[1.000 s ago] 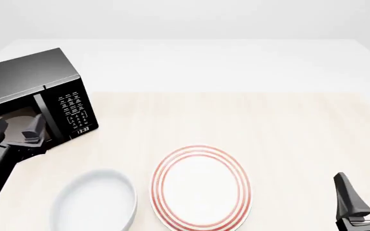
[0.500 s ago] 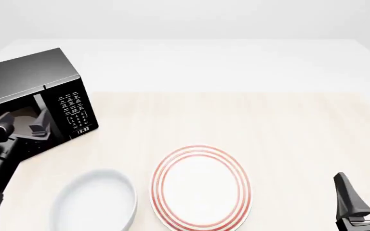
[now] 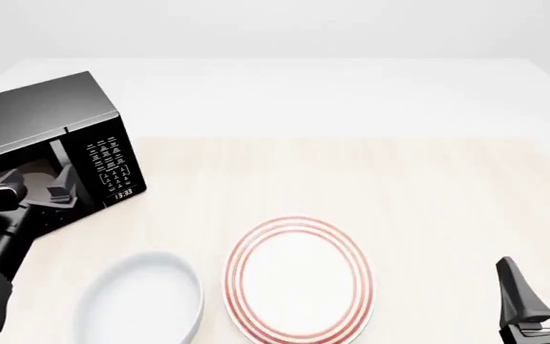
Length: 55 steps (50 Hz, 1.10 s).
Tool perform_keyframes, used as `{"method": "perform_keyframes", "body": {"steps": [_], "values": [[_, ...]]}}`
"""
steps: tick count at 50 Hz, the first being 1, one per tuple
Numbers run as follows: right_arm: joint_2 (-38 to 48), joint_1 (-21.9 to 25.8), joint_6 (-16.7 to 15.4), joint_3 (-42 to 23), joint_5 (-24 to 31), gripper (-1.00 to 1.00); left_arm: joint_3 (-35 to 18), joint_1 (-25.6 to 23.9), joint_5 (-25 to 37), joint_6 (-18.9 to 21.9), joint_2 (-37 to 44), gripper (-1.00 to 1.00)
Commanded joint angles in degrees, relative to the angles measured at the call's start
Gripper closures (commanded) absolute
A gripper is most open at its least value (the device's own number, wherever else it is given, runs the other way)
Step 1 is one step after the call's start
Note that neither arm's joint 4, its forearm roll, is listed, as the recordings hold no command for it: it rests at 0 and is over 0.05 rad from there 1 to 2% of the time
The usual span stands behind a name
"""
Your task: Open the microwave.
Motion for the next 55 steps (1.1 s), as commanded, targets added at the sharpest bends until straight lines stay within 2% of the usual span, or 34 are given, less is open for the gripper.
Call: {"method": "perform_keyframes", "body": {"steps": [1, 41, 52, 53, 55], "values": [[0.0, 0.0, 0.0, 0.0, 0.0, -1.0, -0.4, 0.1, -1.8, -0.1, 2.6, -1.0], [0.0, 0.0, 0.0, 0.0, 0.0, -1.0, -2.2, 1.8, -7.7, -0.8, 12.9, -1.0], [0.0, 0.0, 0.0, 0.0, 0.0, -1.0, -3.9, 1.3, -8.2, -0.9, 15.4, -1.0], [0.0, 0.0, 0.0, 0.0, 0.0, -1.0, -5.9, 1.6, -9.1, -1.6, 18.9, -1.0], [0.0, 0.0, 0.0, 0.0, 0.0, -1.0, -6.0, 1.7, -9.1, -1.6, 19.1, -1.0]]}}
